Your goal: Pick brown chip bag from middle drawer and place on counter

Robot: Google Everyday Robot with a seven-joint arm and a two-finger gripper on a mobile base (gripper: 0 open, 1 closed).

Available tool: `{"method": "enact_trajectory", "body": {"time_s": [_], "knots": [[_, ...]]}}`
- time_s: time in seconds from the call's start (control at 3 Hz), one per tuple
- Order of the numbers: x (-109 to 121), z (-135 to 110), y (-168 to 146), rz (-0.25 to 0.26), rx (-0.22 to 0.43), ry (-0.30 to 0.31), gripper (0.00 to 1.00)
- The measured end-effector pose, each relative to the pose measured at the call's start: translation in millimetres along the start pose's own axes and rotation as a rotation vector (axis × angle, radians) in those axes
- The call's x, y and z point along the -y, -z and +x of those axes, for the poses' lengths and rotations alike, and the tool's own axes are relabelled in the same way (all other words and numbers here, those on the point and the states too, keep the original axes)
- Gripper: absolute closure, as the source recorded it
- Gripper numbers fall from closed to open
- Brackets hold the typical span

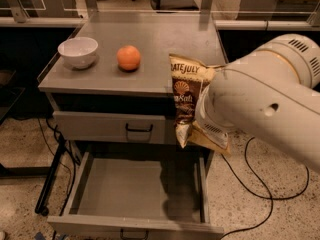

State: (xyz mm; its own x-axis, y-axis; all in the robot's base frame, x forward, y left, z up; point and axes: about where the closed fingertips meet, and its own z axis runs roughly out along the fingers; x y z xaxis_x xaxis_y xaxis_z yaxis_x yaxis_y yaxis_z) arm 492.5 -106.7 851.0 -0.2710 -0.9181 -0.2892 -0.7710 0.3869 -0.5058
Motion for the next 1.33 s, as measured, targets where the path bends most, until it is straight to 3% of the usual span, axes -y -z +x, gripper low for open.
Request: {"method": "enact_trajectory", "body": {"time_s": [0.33, 0.67, 1.33], "knots": [[29, -12, 3, -0.012, 0.036, 0.004, 1.0], [55, -43, 11, -0.031, 0.099, 0.04, 1.0], [74, -58, 15, -0.027, 0.112, 0.067, 1.0]]}}
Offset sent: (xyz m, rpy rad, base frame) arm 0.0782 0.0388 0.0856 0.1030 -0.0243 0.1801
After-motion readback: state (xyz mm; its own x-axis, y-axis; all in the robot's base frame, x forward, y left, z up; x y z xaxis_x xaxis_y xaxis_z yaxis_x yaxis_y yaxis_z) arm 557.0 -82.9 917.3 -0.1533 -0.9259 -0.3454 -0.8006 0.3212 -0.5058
